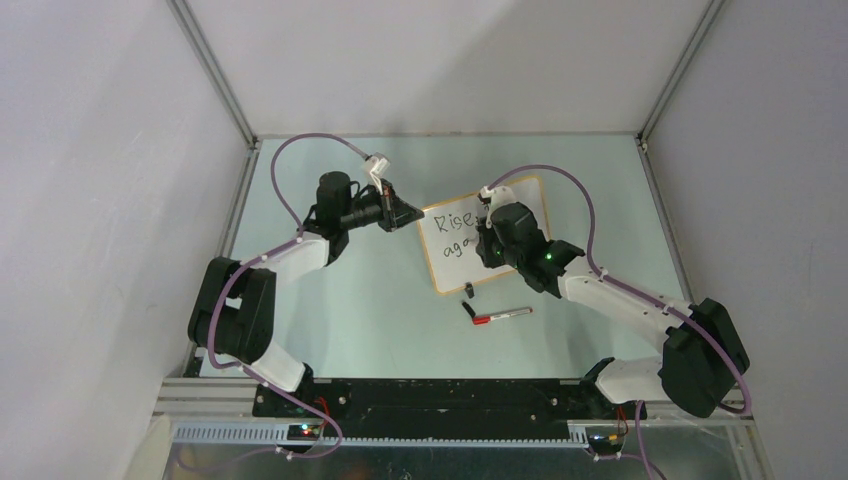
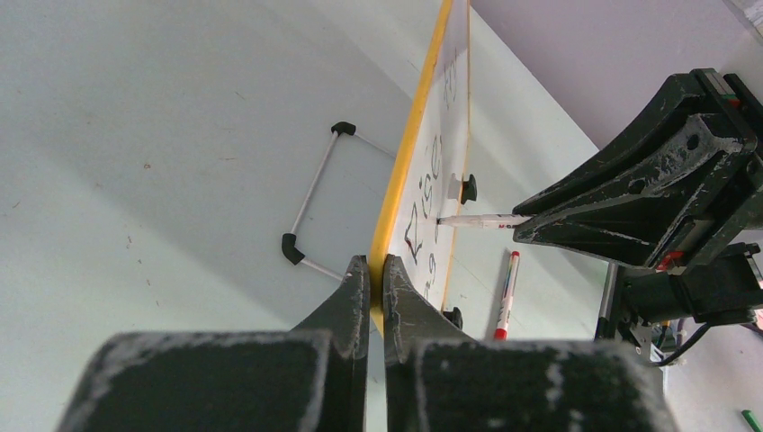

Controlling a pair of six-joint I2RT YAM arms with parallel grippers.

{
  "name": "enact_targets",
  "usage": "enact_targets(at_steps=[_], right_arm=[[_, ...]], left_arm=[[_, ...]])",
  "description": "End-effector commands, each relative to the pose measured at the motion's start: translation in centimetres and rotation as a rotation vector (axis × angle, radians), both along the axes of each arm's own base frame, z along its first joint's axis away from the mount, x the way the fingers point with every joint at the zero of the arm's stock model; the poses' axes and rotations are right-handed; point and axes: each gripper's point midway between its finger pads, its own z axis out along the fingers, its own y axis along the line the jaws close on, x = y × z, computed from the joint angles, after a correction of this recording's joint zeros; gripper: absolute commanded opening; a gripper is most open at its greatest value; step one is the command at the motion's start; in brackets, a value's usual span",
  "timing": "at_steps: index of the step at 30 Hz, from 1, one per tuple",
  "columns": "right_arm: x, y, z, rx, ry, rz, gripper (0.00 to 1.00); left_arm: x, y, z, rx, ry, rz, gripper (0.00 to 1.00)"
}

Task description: Write a sentence on the whiteboard

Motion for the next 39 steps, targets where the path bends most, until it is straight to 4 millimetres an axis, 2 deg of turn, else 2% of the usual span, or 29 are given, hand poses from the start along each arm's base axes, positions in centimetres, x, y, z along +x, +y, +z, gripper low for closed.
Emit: enact_targets(at_steps=[1, 16, 22, 25, 28, 39], right_arm=[[-0.1, -0.8, -0.1, -0.025, -0.007, -0.028, 0.0], [-0.2, -0.9, 0.0, -0.014, -0.017, -0.024, 0.0], [-0.4, -0.5, 2.5, 0.047, -0.068, -0.003, 0.0], [-0.5, -0.8, 4.3, 0.078, -0.111, -0.01, 0.0], [-0.3, -1.3, 5.1, 0.088, -0.141, -0.03, 0.0], [0.8, -1.3, 4.5, 0.084, -0.139, -0.049, 0.0]], left_arm=[[-0.3, -0.4, 0.7, 0.028, -0.034, -0.012, 0.02], [-0.2, -0.4, 0.7, 0.028, -0.035, -0.01, 0.02], [-0.2, -0.4, 0.8, 0.028, -0.036, -0.009, 0.02], [-0.2, -0.4, 0.9, 0.028, -0.038, -0.009, 0.03], [-0.3, -0.4, 0.8, 0.028, -0.036, -0.009, 0.02], [-0.3, -0.4, 0.8, 0.023, -0.033, -0.012, 0.02]])
